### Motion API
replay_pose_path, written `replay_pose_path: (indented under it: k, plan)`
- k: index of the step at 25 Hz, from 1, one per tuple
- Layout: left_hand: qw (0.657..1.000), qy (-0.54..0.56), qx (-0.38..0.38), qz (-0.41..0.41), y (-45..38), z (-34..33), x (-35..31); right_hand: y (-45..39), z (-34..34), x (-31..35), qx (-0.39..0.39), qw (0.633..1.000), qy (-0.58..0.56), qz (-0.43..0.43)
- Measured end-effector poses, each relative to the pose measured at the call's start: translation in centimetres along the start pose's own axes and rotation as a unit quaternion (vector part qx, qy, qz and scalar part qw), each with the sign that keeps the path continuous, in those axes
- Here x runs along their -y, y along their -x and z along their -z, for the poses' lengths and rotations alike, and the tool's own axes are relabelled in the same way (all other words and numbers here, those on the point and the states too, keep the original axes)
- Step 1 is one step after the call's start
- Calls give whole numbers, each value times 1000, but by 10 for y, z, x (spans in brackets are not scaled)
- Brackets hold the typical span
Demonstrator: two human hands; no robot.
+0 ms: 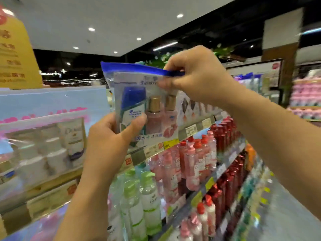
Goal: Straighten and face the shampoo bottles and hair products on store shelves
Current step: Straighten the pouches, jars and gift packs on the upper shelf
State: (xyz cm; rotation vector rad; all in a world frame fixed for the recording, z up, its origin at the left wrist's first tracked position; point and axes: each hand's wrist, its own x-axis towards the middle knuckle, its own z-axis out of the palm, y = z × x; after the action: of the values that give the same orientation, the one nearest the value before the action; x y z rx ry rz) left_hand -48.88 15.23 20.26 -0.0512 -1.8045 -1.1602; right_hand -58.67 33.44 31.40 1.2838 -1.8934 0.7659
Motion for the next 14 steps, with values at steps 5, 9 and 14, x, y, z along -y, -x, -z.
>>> replay_pose_path:
  k: [5, 9, 14]
  plan:
    - [976, 165, 132, 46, 30, -111, 11, 85, 44, -59, -31, 979, -62, -189]
    - [928, 299, 180, 129, 53, -218, 12, 159, 85, -118, -166, 925, -117, -321]
    - [874, 385, 242, 171, 65, -362, 5, 262, 125, -215, -195, 825, -228, -478]
